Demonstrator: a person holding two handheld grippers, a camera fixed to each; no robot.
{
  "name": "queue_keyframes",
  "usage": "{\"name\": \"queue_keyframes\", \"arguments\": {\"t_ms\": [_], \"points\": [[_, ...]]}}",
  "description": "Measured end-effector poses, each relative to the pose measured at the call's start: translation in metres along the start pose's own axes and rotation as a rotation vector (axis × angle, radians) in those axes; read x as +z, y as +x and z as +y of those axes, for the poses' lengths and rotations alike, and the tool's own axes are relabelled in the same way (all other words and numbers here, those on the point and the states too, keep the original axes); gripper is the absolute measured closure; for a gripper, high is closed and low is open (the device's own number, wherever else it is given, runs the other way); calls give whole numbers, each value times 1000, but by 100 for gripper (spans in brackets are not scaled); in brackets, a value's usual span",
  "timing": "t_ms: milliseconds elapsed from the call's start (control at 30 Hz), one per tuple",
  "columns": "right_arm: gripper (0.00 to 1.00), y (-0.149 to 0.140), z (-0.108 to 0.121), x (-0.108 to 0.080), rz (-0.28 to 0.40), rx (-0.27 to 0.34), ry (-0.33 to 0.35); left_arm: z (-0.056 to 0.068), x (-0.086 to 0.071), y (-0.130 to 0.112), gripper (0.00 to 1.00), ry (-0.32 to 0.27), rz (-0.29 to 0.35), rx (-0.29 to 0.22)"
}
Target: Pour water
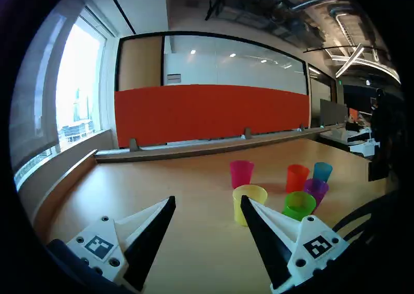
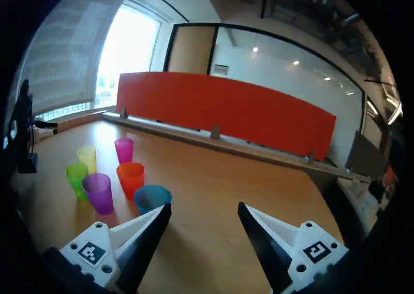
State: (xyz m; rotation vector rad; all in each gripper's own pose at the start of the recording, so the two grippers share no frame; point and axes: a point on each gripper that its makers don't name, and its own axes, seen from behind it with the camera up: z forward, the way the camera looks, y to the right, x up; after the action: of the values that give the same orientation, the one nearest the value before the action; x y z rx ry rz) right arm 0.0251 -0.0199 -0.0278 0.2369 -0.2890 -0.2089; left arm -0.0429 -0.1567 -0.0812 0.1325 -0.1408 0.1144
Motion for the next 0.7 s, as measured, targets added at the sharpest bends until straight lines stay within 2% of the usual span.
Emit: {"name": "queue_keyframes", "arguments": {"t_ms": [67,100,167,267,367,467,567,700], "points": [[0,8,-1,-2,35,3,-18,-16,0,1,7,41,12,-12],[0,13,-1,-3,50,7,-29,-20,1,2,7,55,20,-17],[0,22,-1,-5,81,16,-54,-22,6,2,7,74,42,-26],[0,35,2,-8,138,42,-99,-11,27,3,7,105,76,-23],[0,41,4,-10,179,73,-131,25,58,3,7,132,103,-15],[0,42,6,-13,205,91,-155,66,80,7,6,153,130,-9],[0,39,7,-14,215,106,-177,83,89,9,7,168,153,-13],[0,39,11,-17,238,134,-214,91,93,15,7,187,178,-25]]}}
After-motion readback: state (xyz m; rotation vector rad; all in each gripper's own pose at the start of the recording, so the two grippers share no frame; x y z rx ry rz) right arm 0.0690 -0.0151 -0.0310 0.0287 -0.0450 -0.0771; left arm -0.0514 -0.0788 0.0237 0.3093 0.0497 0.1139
